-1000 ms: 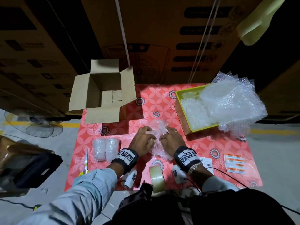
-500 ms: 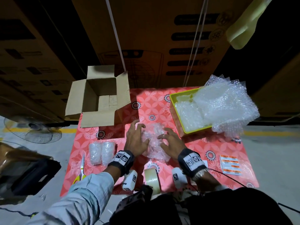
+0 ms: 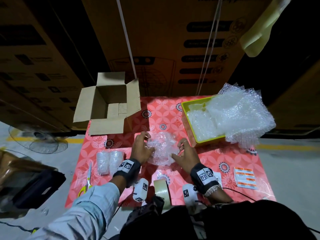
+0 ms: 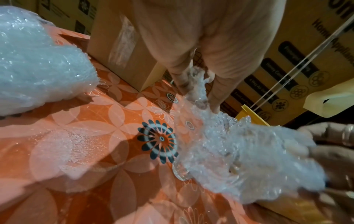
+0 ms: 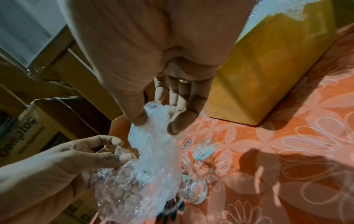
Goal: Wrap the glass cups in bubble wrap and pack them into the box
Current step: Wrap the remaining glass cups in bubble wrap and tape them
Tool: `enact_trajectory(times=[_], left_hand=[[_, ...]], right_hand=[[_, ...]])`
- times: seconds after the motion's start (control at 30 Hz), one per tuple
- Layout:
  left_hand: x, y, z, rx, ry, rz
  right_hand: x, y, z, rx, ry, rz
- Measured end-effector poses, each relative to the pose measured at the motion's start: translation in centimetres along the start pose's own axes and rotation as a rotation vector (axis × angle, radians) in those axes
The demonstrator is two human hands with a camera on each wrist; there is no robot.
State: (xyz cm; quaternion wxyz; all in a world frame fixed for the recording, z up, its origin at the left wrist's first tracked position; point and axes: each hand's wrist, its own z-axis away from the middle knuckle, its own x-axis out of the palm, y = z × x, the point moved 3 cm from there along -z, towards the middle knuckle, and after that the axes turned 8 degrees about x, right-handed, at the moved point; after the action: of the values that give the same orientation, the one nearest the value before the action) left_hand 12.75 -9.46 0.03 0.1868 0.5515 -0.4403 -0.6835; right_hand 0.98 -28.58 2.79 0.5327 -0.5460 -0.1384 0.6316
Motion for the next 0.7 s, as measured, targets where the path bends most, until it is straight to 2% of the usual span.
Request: enact_trajectory(times=[0.17, 0.37, 0.53, 0.63, 0.7], left_hand=[[0.6, 0.2, 0.4, 0.014, -0.045, 0.074], [1.1, -0.5, 0.9, 0.077, -0.125, 0.153], [1.3, -0.3, 1.2, 0.118, -0.102, 0.161], [1.6, 0.0, 1.0, 0.065, -0.053, 0.153], [1.8, 0.1, 0.8, 0.083, -0.054, 0.091]], right_hand=[[1.6, -1.9, -1.2, -0.193, 0.029, 0.172], [3.8, -1.5, -1.9, -0.138, -0.122, 0.424], [4.4, -1.7, -1.5, -0.153, -0.032, 0.729], [4.6, -2.1, -1.8, -0.157, 0.003, 0.813], [4.6, -2.2, -2.0, -0.161, -0.005, 0.845]])
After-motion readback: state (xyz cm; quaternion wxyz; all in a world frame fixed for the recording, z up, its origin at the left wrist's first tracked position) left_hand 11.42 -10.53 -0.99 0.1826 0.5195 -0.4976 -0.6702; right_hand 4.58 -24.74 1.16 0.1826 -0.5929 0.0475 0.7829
